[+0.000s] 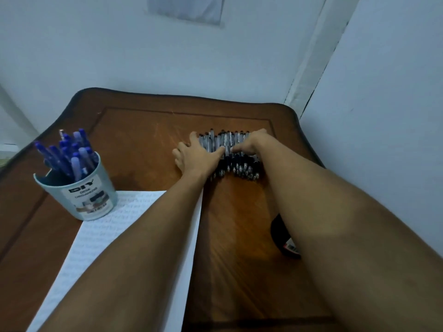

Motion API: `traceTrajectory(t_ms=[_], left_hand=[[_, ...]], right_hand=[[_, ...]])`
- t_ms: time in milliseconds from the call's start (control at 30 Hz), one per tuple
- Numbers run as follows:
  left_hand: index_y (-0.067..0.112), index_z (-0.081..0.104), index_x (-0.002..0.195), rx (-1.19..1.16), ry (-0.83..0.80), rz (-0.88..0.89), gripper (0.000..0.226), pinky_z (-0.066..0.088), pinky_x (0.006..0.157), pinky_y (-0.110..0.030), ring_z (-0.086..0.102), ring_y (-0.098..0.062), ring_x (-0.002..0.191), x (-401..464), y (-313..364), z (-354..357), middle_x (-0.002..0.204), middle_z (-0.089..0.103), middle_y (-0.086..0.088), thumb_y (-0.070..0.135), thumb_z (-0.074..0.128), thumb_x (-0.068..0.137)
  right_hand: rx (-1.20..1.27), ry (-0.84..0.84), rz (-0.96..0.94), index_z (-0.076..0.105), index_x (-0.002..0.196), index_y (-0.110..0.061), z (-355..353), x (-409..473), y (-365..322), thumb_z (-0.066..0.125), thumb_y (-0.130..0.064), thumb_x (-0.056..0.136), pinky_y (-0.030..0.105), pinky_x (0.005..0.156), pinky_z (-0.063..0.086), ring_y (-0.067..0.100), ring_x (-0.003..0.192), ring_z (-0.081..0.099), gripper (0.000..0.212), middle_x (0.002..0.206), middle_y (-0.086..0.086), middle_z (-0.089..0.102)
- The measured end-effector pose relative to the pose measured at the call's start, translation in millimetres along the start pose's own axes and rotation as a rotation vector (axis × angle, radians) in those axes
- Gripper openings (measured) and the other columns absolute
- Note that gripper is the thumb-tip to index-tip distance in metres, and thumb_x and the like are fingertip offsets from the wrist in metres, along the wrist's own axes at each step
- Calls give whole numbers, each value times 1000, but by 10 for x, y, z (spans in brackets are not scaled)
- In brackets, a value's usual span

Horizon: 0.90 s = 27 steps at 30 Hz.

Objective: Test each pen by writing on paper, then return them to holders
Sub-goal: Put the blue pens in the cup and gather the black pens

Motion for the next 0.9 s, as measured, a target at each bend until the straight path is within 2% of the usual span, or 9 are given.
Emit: traceTrajectory(t_ms=[67, 133, 167, 267, 467, 767, 900], left_hand=[[23, 28, 151, 14, -2, -11, 87, 26, 111, -42, 27, -35, 136, 51, 14, 14, 147, 33, -18, 62, 65, 83], [22, 27, 151, 39, -9, -16, 88, 26, 111, -43, 26, -36, 137, 80, 34, 33, 148, 32, -19, 63, 65, 82], [22, 26, 151, 54, -17, -18, 90, 27, 111, -43, 26, -36, 137, 89, 51, 44, 148, 31, -20, 63, 65, 82], [22, 23, 152, 104, -40, -38, 94, 28, 111, -43, 27, -37, 137, 115, 97, 53, 149, 29, -21, 65, 66, 81], [21, 22, 151, 168, -50, -54, 96, 28, 110, -43, 27, -38, 136, 126, 149, 61, 148, 28, -23, 66, 68, 80], [23, 20, 152, 198, -59, -56, 101, 27, 109, -44, 26, -39, 135, 140, 187, 107, 149, 26, -23, 67, 70, 76], [24, 17, 152, 225, -57, -57, 106, 27, 109, -44, 26, -39, 134, 129, 205, 151, 149, 25, -24, 70, 71, 73]], right_hand=[[-11, -25, -12, -7, 157, -7, 16, 30, 13, 76, -55, 80, 55, 113, 36, 48, 142, 30, 123, 160, 28, 16], [54, -52, -58, 5, 157, -4, 34, 52, 21, 78, -45, 83, 53, 113, 35, 45, 143, 31, 112, 160, 25, 21], [52, -39, -62, 6, 158, -5, 44, 72, 32, 78, -45, 82, 53, 113, 34, 46, 143, 31, 112, 160, 24, 21], [-14, 45, -1, -8, 157, -10, 57, 55, 55, 78, -53, 78, 59, 112, 36, 52, 140, 30, 124, 159, 29, 20], [-9, 50, 10, -7, 156, -10, 47, 3, 58, 83, -54, 72, 60, 109, 40, 52, 137, 35, 130, 155, 30, 26], [8, 77, 60, -6, 157, -11, -28, -32, 174, 78, -47, 82, 54, 106, 40, 48, 137, 35, 118, 154, 30, 26], [17, 75, 62, -6, 157, -11, -31, -44, 189, 80, -46, 80, 53, 106, 41, 46, 137, 34, 120, 153, 29, 26]])
Point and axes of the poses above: each hand's wrist, its own x-axis towards the middle knuckle, its own z-axis out of the palm, y = z × x, the point moved 1 cm from there along x, towards the middle knuckle
